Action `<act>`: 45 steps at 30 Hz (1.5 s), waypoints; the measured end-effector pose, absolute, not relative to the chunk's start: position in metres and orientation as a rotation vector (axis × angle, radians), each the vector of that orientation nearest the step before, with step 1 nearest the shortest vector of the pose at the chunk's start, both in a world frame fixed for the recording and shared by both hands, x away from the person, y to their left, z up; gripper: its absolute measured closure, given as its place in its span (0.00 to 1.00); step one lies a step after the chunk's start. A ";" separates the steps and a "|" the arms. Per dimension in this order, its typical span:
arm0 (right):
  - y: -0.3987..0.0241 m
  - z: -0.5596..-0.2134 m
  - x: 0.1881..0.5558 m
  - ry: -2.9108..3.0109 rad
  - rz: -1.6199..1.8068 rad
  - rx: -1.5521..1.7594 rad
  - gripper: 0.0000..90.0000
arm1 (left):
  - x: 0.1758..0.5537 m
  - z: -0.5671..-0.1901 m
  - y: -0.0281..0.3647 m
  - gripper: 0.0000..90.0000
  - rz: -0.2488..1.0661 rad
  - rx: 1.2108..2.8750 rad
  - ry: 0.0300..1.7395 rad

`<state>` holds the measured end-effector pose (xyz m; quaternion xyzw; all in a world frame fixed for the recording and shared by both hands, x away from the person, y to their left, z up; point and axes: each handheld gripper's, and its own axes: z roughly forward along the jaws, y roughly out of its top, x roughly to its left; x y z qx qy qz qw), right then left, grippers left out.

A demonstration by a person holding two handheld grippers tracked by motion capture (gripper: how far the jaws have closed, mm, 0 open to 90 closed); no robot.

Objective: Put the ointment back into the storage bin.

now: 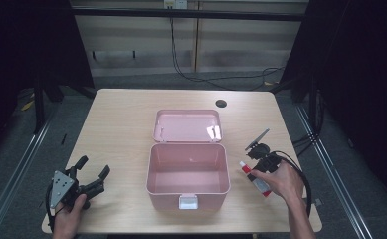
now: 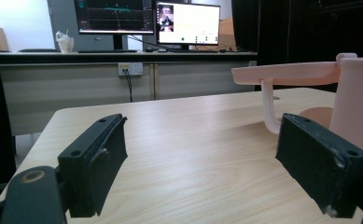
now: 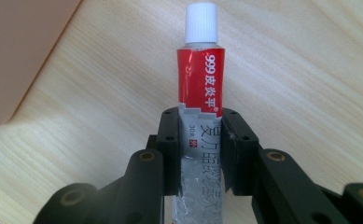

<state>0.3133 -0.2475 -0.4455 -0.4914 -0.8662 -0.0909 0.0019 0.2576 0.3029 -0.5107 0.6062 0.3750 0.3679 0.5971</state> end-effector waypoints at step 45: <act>-0.259 -0.386 0.300 -2.722 -0.539 -1.503 0.79 | 0.258 -0.511 0.303 0.18 0.854 1.406 0.871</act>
